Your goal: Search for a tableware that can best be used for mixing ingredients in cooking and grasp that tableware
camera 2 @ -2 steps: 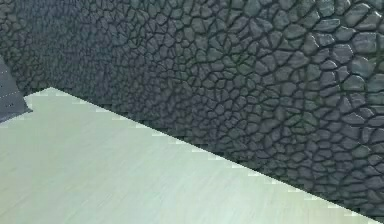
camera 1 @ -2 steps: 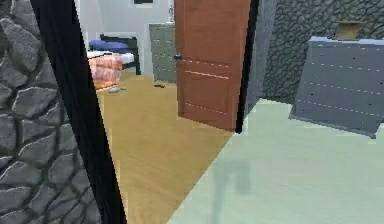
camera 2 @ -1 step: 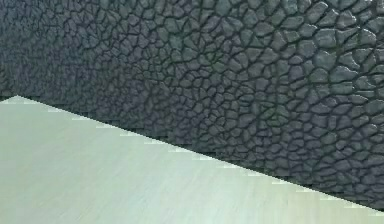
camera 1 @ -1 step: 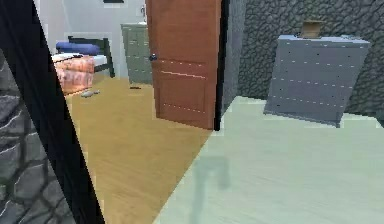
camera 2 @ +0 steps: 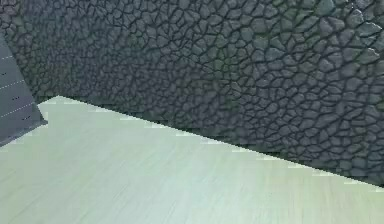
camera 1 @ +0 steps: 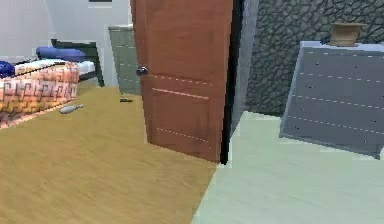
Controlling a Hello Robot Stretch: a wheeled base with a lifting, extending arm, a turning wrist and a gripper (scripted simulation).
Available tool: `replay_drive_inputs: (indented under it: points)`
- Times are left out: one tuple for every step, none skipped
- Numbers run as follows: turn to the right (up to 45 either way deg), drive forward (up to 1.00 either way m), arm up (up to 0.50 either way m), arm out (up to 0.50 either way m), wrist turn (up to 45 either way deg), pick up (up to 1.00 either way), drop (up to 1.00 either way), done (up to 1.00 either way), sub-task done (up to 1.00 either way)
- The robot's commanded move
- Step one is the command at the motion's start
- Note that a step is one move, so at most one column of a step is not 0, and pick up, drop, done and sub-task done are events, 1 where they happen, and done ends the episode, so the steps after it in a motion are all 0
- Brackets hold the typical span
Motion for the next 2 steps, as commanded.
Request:
replay_drive_inputs:
  points:
    - [-42.0,0.00,0.00,0.00,0.0,0.00,0.00,0.00,0.00]
    - [0.0,1.00,0.00,0.00,0.0,0.00,0.00,0.00,0.00]
